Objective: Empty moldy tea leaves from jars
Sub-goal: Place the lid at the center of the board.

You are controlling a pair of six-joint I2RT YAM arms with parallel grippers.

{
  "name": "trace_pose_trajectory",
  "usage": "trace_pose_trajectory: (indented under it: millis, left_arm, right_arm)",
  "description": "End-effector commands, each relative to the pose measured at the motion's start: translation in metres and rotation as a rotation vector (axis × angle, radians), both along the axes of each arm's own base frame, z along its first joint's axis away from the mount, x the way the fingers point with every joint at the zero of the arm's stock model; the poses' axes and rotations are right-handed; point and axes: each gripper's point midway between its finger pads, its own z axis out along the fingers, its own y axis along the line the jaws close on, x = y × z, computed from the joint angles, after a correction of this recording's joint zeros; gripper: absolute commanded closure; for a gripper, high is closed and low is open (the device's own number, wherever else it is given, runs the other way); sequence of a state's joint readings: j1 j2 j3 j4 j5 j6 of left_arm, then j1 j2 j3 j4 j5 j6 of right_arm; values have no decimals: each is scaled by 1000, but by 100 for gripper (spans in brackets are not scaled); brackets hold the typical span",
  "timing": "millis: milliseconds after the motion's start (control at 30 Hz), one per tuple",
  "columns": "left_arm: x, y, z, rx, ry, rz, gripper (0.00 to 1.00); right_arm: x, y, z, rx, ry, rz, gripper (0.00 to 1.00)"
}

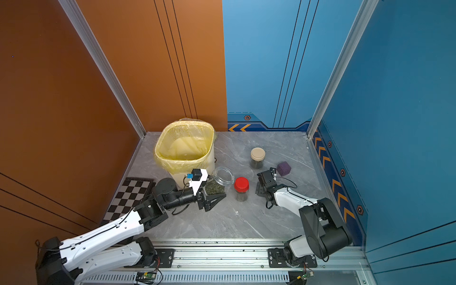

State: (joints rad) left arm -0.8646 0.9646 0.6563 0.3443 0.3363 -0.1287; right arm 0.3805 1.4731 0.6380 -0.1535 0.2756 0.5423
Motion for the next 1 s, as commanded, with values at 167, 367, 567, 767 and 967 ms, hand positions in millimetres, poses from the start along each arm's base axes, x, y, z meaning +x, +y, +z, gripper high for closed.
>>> trace_pose_trajectory:
  millis: [167,367,567,767,967]
  left_arm:
    - [-10,7,33,-71,-70,29,52]
    - [-16,13,36,-68,-68,42,52]
    - [-17,22,41,-59,-67,71,52]
    - [-14,32,46,-43,-62,124,52]
    - [-6,40,54,-15,-63,183,52]
  right_arm:
    - [10,0,-4,-43,-16,-29,6]
    - [6,0,-9,-50,16,-31,1]
    - [0,10,6,27,14,10,0]
    - [-2,11,48,122,-59,23,0]
    - [-9,5,86,153,-108,49,0]
